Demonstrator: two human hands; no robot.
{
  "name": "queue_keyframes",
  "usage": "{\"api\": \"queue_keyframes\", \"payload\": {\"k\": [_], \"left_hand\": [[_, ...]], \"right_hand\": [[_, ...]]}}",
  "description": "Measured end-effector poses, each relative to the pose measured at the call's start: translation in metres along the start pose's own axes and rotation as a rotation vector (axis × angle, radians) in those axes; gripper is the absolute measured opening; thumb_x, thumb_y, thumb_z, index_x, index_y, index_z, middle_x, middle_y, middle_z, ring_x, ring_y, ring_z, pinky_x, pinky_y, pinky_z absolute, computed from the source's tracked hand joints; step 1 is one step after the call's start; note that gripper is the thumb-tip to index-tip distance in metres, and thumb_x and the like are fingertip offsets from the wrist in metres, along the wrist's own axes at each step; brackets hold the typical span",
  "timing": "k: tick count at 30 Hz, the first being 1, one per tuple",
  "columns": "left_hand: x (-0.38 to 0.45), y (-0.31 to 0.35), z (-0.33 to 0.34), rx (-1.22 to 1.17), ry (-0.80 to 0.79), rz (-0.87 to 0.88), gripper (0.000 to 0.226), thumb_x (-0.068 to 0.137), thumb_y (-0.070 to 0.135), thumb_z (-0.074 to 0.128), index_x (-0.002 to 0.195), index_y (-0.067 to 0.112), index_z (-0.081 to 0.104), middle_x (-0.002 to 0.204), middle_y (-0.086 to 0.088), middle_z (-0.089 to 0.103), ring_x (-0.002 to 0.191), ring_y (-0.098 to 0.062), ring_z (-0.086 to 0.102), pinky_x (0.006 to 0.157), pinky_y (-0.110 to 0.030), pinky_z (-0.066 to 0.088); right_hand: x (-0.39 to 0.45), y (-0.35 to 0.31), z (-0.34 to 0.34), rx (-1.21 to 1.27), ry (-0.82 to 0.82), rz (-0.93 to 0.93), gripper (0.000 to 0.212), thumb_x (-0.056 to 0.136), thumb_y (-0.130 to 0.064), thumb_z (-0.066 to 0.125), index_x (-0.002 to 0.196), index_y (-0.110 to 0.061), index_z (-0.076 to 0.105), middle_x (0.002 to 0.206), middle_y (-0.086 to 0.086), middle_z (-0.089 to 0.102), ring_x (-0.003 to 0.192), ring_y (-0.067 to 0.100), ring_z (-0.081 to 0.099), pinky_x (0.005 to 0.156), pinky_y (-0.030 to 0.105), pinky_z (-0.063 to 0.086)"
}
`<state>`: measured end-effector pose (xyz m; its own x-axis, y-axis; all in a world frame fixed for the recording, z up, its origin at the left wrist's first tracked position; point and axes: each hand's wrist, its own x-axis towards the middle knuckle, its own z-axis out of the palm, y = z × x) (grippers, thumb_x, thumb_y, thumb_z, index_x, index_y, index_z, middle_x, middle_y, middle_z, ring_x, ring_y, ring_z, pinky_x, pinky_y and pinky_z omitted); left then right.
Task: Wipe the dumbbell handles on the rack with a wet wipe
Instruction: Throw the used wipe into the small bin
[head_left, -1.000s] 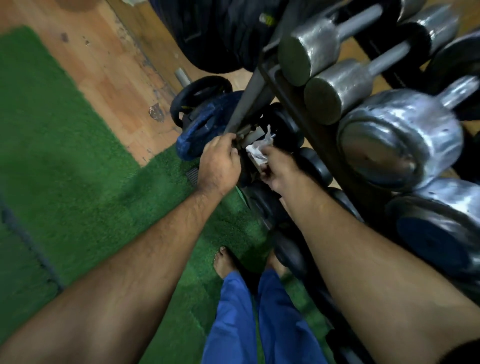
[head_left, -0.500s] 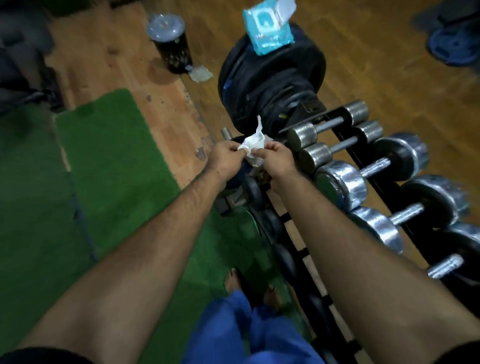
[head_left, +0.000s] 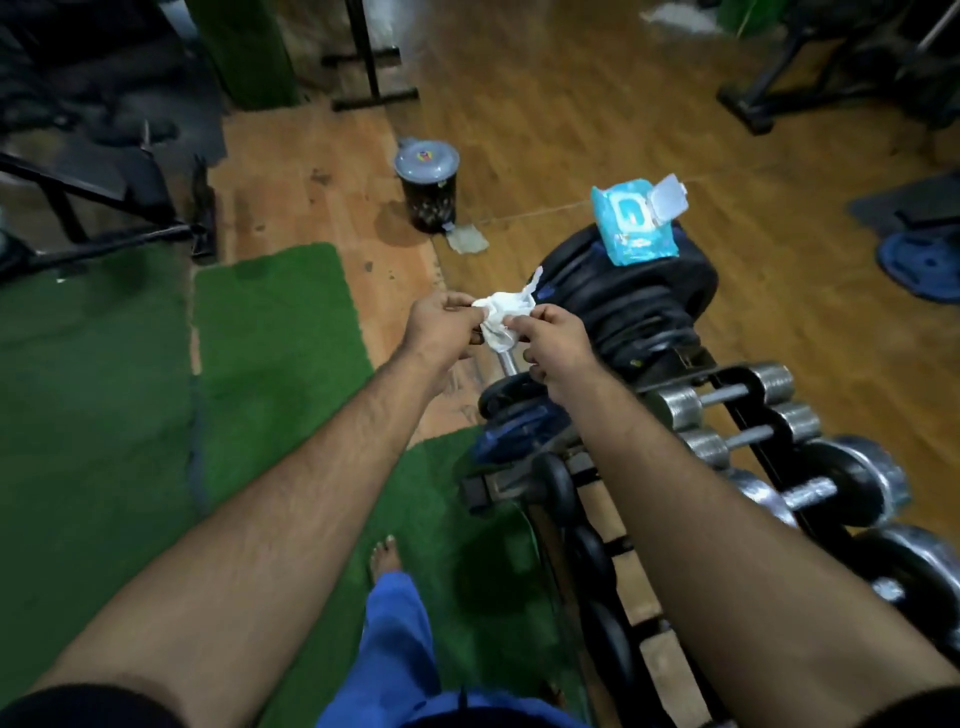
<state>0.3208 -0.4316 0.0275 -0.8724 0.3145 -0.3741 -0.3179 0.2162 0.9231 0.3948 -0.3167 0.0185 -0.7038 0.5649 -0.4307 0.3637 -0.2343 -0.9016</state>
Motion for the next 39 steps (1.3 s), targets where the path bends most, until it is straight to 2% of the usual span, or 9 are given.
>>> {"api": "queue_keyframes", "payload": {"k": [2, 6, 10, 15, 18, 22, 29, 34, 39], "left_hand": [[0.035, 0.013, -0.026, -0.017, -0.029, -0.013, 0.011, 0.09, 0.013, 0.068, 0.096, 0.016, 0.059, 0.085, -0.008, 0.068, 0.056, -0.013, 0.058, 0.05, -0.024, 0.044], [0.099, 0.04, -0.073, -0.031, -0.124, -0.018, 0.011, 0.091, 0.009, 0.068, 0.09, 0.015, 0.06, 0.076, -0.008, 0.066, 0.048, -0.011, 0.057, 0.051, -0.025, 0.047], [0.155, 0.074, -0.103, -0.012, -0.171, 0.007, 0.012, 0.09, 0.007, 0.069, 0.089, 0.016, 0.061, 0.074, -0.009, 0.067, 0.05, -0.015, 0.06, 0.047, -0.024, 0.047], [0.216, 0.113, -0.117, -0.056, -0.158, 0.009, 0.008, 0.09, 0.01, 0.069, 0.09, 0.014, 0.062, 0.071, -0.007, 0.068, 0.054, -0.018, 0.062, 0.052, -0.026, 0.052], [0.262, 0.127, -0.121, -0.048, -0.127, 0.006, 0.009, 0.09, 0.008, 0.069, 0.088, 0.013, 0.062, 0.07, -0.008, 0.067, 0.052, -0.017, 0.061, 0.052, -0.027, 0.052], [0.343, 0.149, -0.118, -0.043, -0.089, -0.008, 0.014, 0.091, 0.004, 0.066, 0.084, 0.014, 0.059, 0.065, -0.007, 0.063, 0.046, -0.014, 0.057, 0.045, -0.022, 0.049], [0.514, 0.203, -0.085, -0.053, -0.043, -0.067, 0.016, 0.089, 0.004, 0.067, 0.081, 0.016, 0.059, 0.062, -0.006, 0.065, 0.048, -0.017, 0.058, 0.051, -0.026, 0.05], [0.602, 0.249, -0.07, -0.063, -0.033, -0.117, 0.015, 0.09, 0.004, 0.065, 0.08, 0.014, 0.059, 0.062, -0.007, 0.062, 0.043, -0.015, 0.056, 0.048, -0.024, 0.047], [0.69, 0.286, -0.06, -0.064, -0.024, -0.125, 0.015, 0.092, 0.003, 0.062, 0.081, 0.013, 0.058, 0.065, -0.009, 0.062, 0.04, -0.013, 0.055, 0.043, -0.021, 0.045]], "right_hand": [[0.022, -0.016, 0.032, -0.009, 0.016, 0.004, 0.017, 0.087, -0.013, 0.069, 0.08, -0.015, 0.053, 0.078, 0.012, 0.049, 0.045, 0.012, 0.031, 0.039, 0.02, 0.021], [0.065, -0.05, 0.084, -0.035, 0.019, 0.009, 0.009, 0.089, -0.014, 0.066, 0.091, -0.016, 0.058, 0.079, 0.006, 0.061, 0.047, 0.011, 0.04, 0.041, 0.022, 0.026], [0.102, -0.085, 0.127, -0.026, 0.053, -0.043, 0.018, 0.091, -0.013, 0.063, 0.108, -0.015, 0.059, 0.078, 0.005, 0.066, 0.046, 0.01, 0.041, 0.044, 0.025, 0.029], [0.155, -0.128, 0.168, 0.005, 0.045, -0.042, 0.009, 0.093, -0.01, 0.059, 0.098, -0.018, 0.06, 0.079, 0.007, 0.066, 0.046, 0.011, 0.043, 0.043, 0.023, 0.026], [0.196, -0.147, 0.188, 0.041, 0.042, -0.014, 0.013, 0.093, -0.011, 0.059, 0.089, -0.023, 0.059, 0.074, 0.002, 0.064, 0.045, 0.01, 0.044, 0.043, 0.021, 0.027], [0.271, -0.17, 0.211, 0.087, -0.028, 0.029, 0.012, 0.093, -0.01, 0.057, 0.092, -0.022, 0.059, 0.075, -0.001, 0.063, 0.049, 0.01, 0.048, 0.046, 0.021, 0.028], [0.435, -0.235, 0.217, 0.074, -0.158, 0.017, 0.032, 0.086, -0.001, 0.055, 0.112, -0.019, 0.063, 0.082, 0.0, 0.065, 0.058, 0.01, 0.057, 0.048, 0.018, 0.04], [0.522, -0.285, 0.225, -0.023, -0.192, 0.014, 0.028, 0.083, 0.001, 0.065, 0.096, -0.024, 0.061, 0.083, 0.0, 0.066, 0.057, 0.009, 0.059, 0.053, 0.022, 0.041], [0.608, -0.324, 0.245, 0.003, -0.136, 0.03, 0.02, 0.086, -0.003, 0.067, 0.097, -0.017, 0.061, 0.083, 0.001, 0.067, 0.054, 0.009, 0.059, 0.048, 0.019, 0.042]]}}
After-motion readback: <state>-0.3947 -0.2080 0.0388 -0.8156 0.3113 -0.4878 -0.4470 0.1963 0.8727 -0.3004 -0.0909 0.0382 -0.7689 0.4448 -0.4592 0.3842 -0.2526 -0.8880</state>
